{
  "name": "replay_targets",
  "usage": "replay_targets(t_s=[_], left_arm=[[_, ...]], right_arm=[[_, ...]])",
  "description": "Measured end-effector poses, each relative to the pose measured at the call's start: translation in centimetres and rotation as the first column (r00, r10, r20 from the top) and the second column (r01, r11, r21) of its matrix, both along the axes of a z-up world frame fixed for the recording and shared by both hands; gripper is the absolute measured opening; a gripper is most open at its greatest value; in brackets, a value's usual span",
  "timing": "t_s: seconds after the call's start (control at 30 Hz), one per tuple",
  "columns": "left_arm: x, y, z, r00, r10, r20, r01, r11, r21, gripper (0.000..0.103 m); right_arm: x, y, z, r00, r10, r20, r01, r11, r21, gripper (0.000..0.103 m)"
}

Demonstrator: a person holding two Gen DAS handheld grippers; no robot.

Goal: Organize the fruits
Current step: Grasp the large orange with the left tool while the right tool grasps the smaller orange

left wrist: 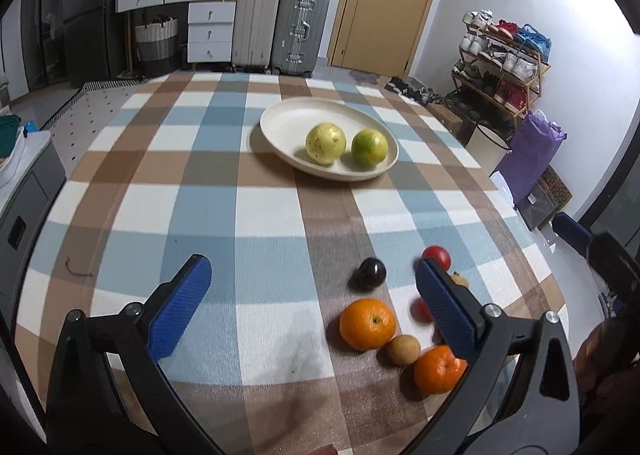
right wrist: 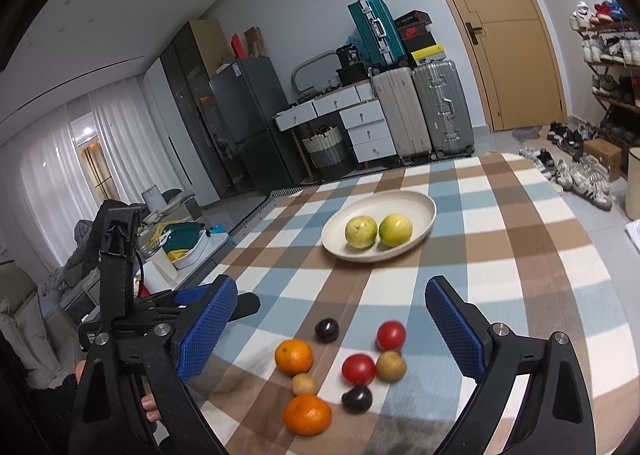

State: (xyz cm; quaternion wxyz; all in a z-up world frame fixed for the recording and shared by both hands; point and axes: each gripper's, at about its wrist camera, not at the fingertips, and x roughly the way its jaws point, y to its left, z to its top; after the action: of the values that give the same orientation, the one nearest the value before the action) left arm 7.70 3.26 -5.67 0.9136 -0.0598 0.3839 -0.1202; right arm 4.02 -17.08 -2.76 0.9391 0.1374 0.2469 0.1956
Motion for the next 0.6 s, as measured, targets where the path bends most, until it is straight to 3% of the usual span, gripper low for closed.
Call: replay_targets(t_s=[0.2,0.47,0.6], left_arm=[[0.0,-1.5,-2.5,0.997,-0.056,-0.056,0.058,0.998,0.031,0.102],[0.9,-2.6,-4.4,0.992,-0.081,-0.099,0.085,0.996,0.035,0.101],[1.4,-3.0,-5.2,0.987,-0.100,-0.128,0.104,0.994,0.022,0.092]], right_arm=[[-1.2,1.5,-1.6,0.999,0.024,-0.027,-0.025,0.998,-0.056,0.097],[-1.9,1.7,-2.7,0.998,0.025,-0.055,-0.028,0.998,-0.059,0.097],[-2.3,1.9,-3.0,0.998,0.032,-0.062,-0.037,0.997,-0.069,0.097]])
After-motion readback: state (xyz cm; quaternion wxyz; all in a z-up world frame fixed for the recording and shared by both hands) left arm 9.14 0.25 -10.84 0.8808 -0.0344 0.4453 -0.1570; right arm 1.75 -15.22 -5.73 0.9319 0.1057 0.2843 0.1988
